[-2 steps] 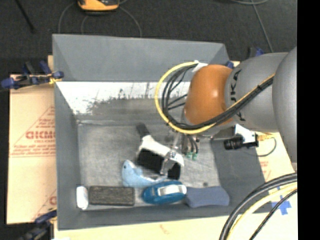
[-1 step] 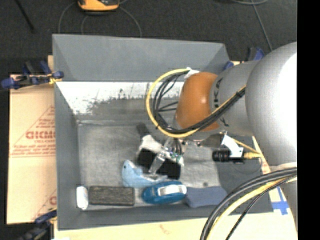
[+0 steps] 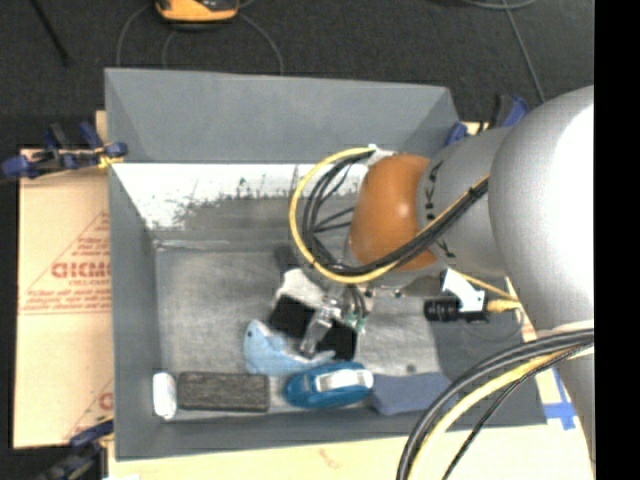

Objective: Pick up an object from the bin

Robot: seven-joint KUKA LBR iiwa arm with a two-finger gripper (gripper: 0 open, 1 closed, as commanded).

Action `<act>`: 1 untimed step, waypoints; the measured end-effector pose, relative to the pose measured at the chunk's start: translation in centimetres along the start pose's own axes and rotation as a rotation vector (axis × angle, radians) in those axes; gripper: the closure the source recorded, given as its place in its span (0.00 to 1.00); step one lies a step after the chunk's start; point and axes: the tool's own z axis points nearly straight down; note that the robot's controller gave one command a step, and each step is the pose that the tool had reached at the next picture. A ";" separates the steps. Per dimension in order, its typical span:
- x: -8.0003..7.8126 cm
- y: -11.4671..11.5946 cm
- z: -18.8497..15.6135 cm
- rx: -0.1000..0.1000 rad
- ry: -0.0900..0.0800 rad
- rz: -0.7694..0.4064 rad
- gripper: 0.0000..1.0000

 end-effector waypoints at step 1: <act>0.0 0.0 0.0 0.000 0.000 0.000 1.00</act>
Offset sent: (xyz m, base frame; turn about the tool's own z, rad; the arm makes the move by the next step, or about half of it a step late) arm 0.0000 -0.0001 0.0998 0.0000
